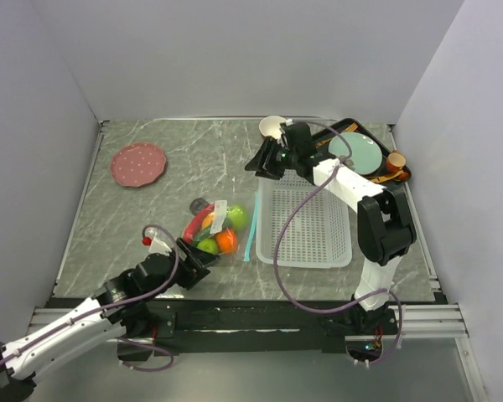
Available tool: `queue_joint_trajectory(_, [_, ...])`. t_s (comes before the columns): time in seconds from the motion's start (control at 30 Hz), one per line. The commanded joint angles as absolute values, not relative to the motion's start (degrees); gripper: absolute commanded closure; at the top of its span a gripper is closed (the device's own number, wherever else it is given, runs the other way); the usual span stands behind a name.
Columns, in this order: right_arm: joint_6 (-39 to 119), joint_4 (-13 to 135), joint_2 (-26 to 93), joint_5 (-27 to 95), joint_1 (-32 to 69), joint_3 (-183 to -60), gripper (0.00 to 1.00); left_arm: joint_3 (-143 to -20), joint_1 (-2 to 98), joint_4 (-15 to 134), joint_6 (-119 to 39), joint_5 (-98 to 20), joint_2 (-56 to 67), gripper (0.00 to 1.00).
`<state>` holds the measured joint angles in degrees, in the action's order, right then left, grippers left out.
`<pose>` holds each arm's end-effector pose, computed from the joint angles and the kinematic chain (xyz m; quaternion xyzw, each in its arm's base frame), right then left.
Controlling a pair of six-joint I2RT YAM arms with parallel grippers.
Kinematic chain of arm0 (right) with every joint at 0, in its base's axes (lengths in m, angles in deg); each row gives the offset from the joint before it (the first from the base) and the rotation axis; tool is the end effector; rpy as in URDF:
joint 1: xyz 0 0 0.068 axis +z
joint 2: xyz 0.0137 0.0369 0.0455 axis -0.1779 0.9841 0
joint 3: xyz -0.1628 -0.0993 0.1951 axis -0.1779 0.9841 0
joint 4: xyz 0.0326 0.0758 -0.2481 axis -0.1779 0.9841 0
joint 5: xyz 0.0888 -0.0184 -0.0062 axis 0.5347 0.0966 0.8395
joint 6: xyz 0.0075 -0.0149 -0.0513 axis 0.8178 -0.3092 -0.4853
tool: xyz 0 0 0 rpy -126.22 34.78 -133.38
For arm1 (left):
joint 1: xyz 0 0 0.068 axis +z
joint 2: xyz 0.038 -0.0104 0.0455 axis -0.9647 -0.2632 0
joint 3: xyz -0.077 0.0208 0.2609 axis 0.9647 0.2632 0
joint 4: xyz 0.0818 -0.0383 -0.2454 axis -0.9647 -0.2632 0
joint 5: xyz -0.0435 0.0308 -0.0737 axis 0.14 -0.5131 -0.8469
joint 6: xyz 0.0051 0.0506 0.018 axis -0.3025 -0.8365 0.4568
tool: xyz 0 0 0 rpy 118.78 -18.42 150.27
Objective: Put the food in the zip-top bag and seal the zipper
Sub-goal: Zip the zipper food storage bag at the center of the board, then reset both arms
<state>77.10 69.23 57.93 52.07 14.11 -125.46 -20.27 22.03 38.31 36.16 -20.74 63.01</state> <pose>0.3809 0.1892 0.2548 0.0473 0.8686 0.4156 0.2659 0.0763 -0.0898 0.1770 -0.2973 0.7935 -0.4691 0.2488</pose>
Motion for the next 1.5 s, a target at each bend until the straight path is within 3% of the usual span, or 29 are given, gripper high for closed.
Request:
queue_joint_trajectory(0.0, [70.41,74.49,53.62,45.90,13.92,-128.23,0.35,-29.80,21.92,33.26,29.85,-12.98,63.45,0.11])
queue_joint_trajectory(0.13, [68.30,77.12,48.77,39.40,13.92,-125.68,0.25,-34.46,21.92,28.69,27.91,-9.28,64.07,0.01])
queue_joint_trajectory(0.3, [65.84,79.77,43.33,32.63,13.92,-121.29,0.18,-39.55,21.92,25.43,23.00,-6.55,61.52,0.01])
queue_joint_trajectory(0.77, [60.83,83.81,27.68,19.80,13.75,-107.05,0.01,-64.52,22.00,21.65,-0.46,-6.19,33.05,0.01])
queue_joint_trajectory(1.07, [60.29,90.84,19.68,9.77,10.33,-101.60,0.00,-76.56,22.09,17.19,-11.02,-16.30,16.97,0.01])
queue_joint_trajectory(1.17, [59.95,91.37,16.52,12.30,6.73,-100.01,0.00,-80.43,22.00,14.54,-10.50,-15.95,12.22,0.01])
queue_joint_trajectory(1.2, [59.68,91.37,16.16,18.23,5.50,-99.75,0.00,-81.40,22.18,14.79,-10.76,-16.47,11.34,0.01])
queue_joint_trajectory(1.33, [56.43,93.38,17.30,33.45,-1.19,-101.93,0.00,-81.23,26.82,22.16,-15.49,-32.07,12.91,0.01])
queue_joint_trajectory(1.47, [54.76,94.44,16.08,34.99,-2.86,-103.44,0.00,-78.34,38.94,30.33,-14.46,-51.57,16.51,0.01])
